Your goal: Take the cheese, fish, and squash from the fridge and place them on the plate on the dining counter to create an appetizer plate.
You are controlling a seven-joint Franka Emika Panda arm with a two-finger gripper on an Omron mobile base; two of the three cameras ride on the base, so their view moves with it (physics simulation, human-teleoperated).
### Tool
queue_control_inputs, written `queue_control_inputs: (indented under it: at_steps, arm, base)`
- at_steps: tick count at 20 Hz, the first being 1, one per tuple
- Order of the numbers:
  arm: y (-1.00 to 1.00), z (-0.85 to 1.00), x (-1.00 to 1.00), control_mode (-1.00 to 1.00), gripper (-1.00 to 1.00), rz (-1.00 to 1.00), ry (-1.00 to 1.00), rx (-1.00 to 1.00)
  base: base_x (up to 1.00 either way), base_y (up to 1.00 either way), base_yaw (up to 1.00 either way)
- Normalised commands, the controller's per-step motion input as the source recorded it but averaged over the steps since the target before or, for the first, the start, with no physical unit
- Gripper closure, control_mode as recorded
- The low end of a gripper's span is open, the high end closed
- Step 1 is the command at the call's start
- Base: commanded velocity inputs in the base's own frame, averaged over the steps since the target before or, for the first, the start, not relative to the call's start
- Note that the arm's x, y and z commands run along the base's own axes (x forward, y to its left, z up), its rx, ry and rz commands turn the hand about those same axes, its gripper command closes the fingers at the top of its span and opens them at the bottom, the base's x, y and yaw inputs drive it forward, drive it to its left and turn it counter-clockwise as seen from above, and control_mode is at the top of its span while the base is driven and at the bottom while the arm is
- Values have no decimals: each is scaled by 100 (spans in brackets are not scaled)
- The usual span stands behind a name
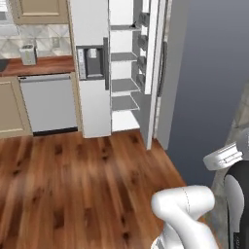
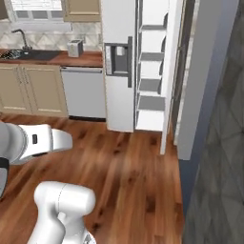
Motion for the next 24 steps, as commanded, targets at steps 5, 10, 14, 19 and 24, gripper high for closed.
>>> queue_control_inputs:
  at_steps: [5, 10, 14, 19, 24]
  arm:
    - [0, 0, 0, 100, -100, 0, 0, 0]
    - [0, 0, 0, 100, -100, 0, 0, 0]
    - [0, 0, 0, 100, -100, 0, 0, 0]
    - [0, 0, 0, 100, -100, 0, 0, 0]
    - [0, 0, 0, 100, -100, 0, 0, 0]
  base:
    - [100, 24, -24]
    - [100, 32, -24]
    - [99, 53, -24]
    - [86, 68, -13]
    - [83, 67, -8]
